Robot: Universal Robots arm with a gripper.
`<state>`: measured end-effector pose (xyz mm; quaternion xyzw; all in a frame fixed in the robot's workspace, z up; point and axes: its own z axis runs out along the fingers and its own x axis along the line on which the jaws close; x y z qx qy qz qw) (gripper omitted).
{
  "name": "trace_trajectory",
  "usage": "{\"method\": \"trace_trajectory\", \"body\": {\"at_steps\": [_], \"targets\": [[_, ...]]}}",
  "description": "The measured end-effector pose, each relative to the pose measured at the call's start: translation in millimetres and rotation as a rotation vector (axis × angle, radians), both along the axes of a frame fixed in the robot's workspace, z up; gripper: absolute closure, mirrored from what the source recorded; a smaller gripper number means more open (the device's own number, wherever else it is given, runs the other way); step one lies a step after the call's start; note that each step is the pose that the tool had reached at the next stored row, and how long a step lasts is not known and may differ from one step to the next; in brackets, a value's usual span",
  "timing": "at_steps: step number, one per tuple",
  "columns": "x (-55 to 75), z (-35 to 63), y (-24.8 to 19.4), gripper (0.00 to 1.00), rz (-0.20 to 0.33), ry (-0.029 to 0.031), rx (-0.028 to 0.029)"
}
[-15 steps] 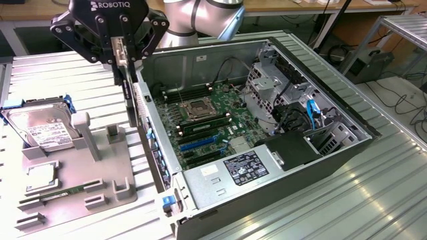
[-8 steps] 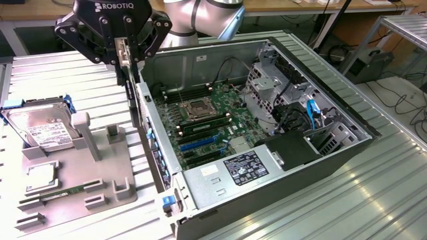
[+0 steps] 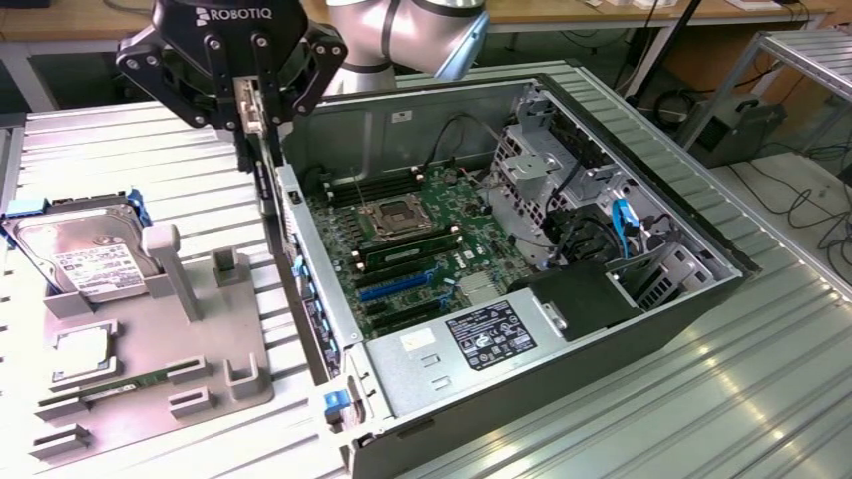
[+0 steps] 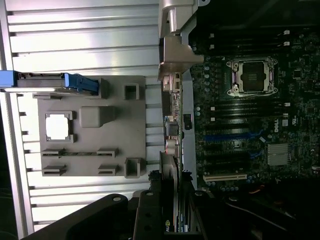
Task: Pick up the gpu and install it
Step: 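Pick up the gpu and move the gpu toward the slot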
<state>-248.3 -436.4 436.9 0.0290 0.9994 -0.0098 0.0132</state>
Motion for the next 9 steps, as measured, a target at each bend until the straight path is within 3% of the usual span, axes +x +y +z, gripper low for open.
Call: {"method": "trace_trajectory", "body": {"at_steps": [9], "targets": [[4.4, -1.7, 0.0, 0.74, 0.0, 0.0, -0.0019]]}}
